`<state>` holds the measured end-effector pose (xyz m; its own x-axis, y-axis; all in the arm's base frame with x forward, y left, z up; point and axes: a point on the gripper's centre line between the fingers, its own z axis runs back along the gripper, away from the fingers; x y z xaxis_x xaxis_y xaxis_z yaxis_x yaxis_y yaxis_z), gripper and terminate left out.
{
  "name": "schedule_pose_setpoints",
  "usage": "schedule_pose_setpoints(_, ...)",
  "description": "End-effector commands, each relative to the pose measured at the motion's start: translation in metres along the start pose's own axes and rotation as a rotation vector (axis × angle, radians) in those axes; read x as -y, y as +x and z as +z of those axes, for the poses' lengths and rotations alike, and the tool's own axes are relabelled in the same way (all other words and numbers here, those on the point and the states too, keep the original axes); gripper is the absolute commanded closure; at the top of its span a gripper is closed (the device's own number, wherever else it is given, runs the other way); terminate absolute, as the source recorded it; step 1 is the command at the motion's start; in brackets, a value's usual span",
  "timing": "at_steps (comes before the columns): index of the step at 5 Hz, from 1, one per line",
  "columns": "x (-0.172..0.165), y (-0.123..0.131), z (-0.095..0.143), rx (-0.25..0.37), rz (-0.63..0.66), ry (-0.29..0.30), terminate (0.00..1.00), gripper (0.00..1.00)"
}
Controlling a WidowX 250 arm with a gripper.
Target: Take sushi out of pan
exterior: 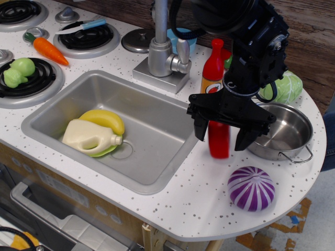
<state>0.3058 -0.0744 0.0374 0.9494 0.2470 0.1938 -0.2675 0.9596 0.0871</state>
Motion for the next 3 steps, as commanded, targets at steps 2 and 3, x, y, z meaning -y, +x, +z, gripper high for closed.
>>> schedule_pose_setpoints(2, 0.0026, 0.0037, 0.0102, 0.031, 0.024, -0.02, 0.0, 0.0)
schedule_pose_setpoints(3, 0.0026, 0.0037, 0.0102, 0.031, 0.024, -0.02, 1.0, 0.0)
